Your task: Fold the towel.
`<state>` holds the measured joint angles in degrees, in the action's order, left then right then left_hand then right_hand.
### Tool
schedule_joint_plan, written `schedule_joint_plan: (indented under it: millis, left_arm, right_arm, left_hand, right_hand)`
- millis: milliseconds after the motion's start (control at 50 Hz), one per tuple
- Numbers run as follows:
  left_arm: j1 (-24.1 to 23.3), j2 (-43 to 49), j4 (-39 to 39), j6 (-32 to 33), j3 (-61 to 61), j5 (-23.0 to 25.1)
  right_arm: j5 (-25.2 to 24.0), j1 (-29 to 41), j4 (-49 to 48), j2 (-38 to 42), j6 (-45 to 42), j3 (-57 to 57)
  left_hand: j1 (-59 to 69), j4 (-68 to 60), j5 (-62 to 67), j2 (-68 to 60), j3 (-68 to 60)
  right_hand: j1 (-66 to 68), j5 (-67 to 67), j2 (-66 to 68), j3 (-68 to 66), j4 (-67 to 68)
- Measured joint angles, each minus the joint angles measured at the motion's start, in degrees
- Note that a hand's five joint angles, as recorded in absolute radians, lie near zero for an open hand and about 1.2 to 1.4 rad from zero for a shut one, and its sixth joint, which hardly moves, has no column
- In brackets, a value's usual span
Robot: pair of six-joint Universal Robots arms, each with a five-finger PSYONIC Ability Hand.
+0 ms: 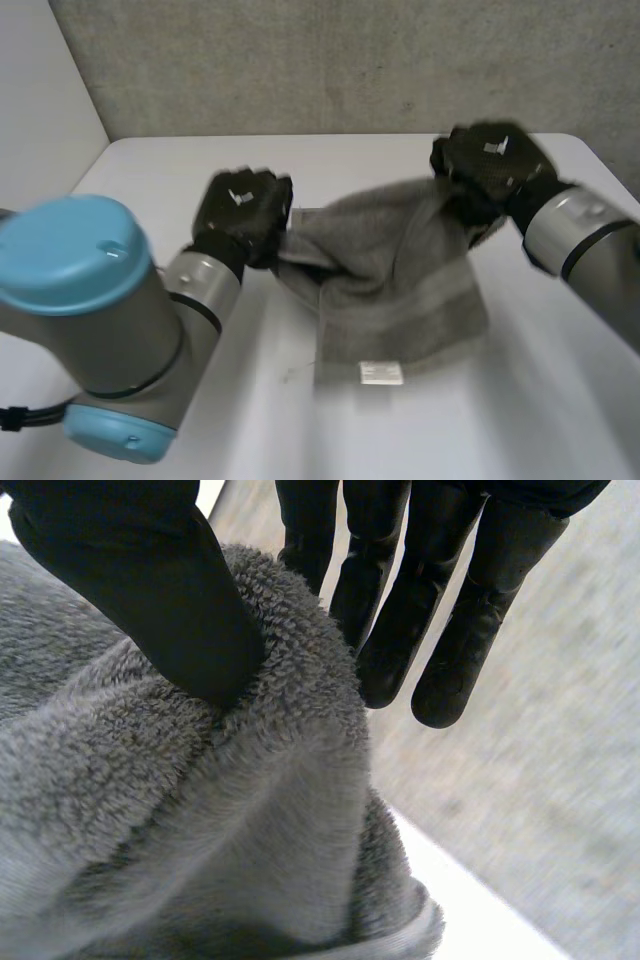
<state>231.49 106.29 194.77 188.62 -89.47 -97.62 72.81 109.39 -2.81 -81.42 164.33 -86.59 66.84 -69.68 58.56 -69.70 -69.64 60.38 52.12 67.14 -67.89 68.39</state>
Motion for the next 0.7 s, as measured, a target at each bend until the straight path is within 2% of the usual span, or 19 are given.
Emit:
schedule_joint_plan:
  millis: [120, 280, 360, 480, 500, 640, 700]
  left_arm:
    - [0.94, -6.28, -0.3, -0.05, -0.17, 0.23]
    - [2.4, -9.73, -0.61, 0.01, -0.86, 0.29]
    - [5.11, -10.64, -0.7, -0.05, -3.02, 0.34]
    - [6.43, -10.35, -0.63, -0.24, -5.67, 0.48]
    - [6.42, -9.86, -0.56, -0.32, -6.75, 0.62]
    - [4.37, -4.46, 0.05, -0.63, -7.24, 1.88]
    - [2.16, 1.41, 1.0, -0.74, -5.68, 2.51]
  right_arm:
    - [1.17, 0.47, 2.27, -5.3, -0.02, 5.05]
    - [1.7, 0.73, 5.15, -6.32, -0.08, 10.83]
    - [1.92, 1.57, 6.26, -0.05, -0.5, 16.73]
    - [1.93, 3.17, 6.16, 7.76, -0.96, 20.64]
    - [1.98, 3.87, 5.89, 12.71, -1.49, 22.69]
    - [2.3, 4.34, 5.55, 22.11, -4.17, 26.61]
    - [2.83, 4.22, 5.22, 26.87, -7.06, 28.58]
  left_hand:
    - [0.11, -0.01, 0.25, -0.03, -0.01]
    - [0.12, -0.02, 0.24, -0.04, -0.03]
    - [0.42, -0.03, 0.46, -0.04, -0.03]
    - [0.67, -0.03, 0.52, -0.05, -0.03]
    - [0.73, -0.03, 0.52, -0.05, -0.03]
    - [0.74, -0.04, 0.61, -0.05, -0.04]
    - [0.74, -0.04, 0.62, -0.05, -0.05]
  right_hand:
    - [0.0, 0.04, 0.0, 0.0, 0.15]
    - [0.0, 0.04, 0.0, -0.15, 0.15]
    - [0.0, 0.05, 0.0, -0.16, 0.15]
    - [0.0, 0.06, 0.0, -0.16, 0.15]
    - [0.0, 0.05, 0.0, -0.16, 0.15]
    - [0.0, 0.05, 0.0, -0.16, 0.16]
    - [0.0, 0.05, 0.0, -0.16, 0.16]
